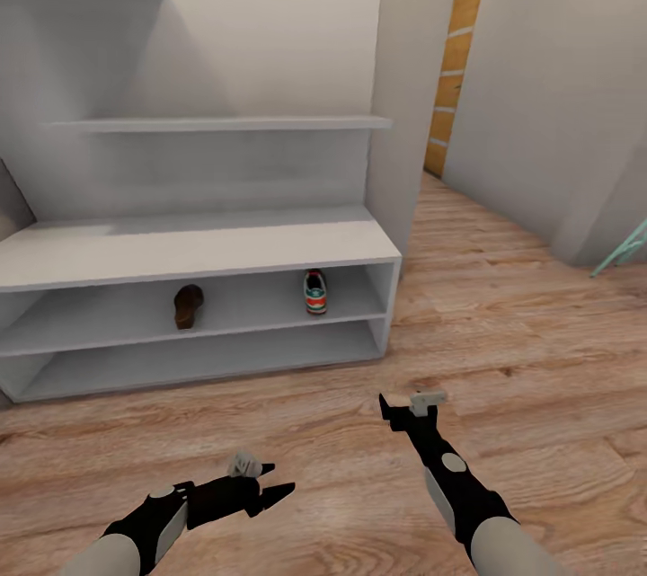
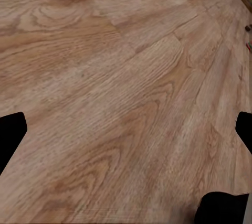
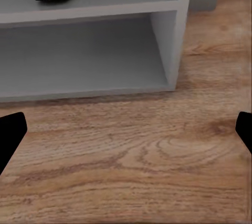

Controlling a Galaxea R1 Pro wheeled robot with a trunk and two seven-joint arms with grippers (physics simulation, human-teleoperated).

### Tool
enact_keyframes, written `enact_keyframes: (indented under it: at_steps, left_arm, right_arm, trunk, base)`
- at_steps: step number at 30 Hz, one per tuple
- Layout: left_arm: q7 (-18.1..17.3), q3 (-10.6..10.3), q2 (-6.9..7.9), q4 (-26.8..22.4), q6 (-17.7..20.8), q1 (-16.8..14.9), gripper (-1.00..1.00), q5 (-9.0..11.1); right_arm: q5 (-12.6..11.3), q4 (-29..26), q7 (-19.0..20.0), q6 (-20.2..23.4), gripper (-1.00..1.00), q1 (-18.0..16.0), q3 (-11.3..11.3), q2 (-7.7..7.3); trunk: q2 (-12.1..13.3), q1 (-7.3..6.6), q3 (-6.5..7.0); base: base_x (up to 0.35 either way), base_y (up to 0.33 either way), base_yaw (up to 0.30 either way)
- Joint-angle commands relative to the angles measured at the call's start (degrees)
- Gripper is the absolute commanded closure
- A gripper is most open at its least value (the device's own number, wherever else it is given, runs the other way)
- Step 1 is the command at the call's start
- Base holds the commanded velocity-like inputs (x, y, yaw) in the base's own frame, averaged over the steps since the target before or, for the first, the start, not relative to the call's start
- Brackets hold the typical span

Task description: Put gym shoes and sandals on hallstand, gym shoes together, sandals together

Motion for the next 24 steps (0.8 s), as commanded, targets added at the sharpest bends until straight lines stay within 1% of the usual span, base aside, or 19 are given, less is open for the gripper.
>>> enact_keyframes:
  at_steps: [1,6,12,15,24]
  left_arm:
    - [-0.12,0.42,-0.01,0.0,-0.56,-0.02,-1.0,-0.6]
    - [-0.09,0.43,-0.01,0.0,-0.56,-0.02,-1.0,-0.6]
    - [-0.07,0.43,-0.01,-0.01,-0.56,-0.02,-1.0,-0.6]
    - [-0.06,0.44,-0.01,-0.01,-0.56,-0.02,-1.0,-0.6]
    - [-0.06,0.44,0.0,-0.02,-0.56,-0.02,-1.0,-0.6]
  right_arm:
    - [0.57,0.04,0.29,-0.2,-1.0,-0.05,-0.5,0.07]
    - [0.57,0.04,0.33,-0.2,-1.0,-0.04,-0.5,0.06]
    - [0.57,0.07,0.38,-0.2,-1.0,-0.05,-0.52,0.07]
    - [0.57,0.06,0.38,-0.2,-1.0,-0.05,-0.49,0.07]
    - [0.57,0.06,0.38,-0.2,-1.0,-0.05,-0.51,0.07]
  trunk:
    - [-0.02,-0.01,0.0]
    - [-0.02,-0.01,0.23]
    - [-0.02,-0.01,0.5]
    - [-0.02,-0.01,0.63]
    - [-0.02,-0.01,1.04]
  base:
    - [-0.016,0.0,-0.26]
    - [-0.087,0.0,-0.26]
    - [-0.29,0.0,-0.26]
    - [-0.179,0.0,-0.26]
    - [-0.04,0.0,-0.26]
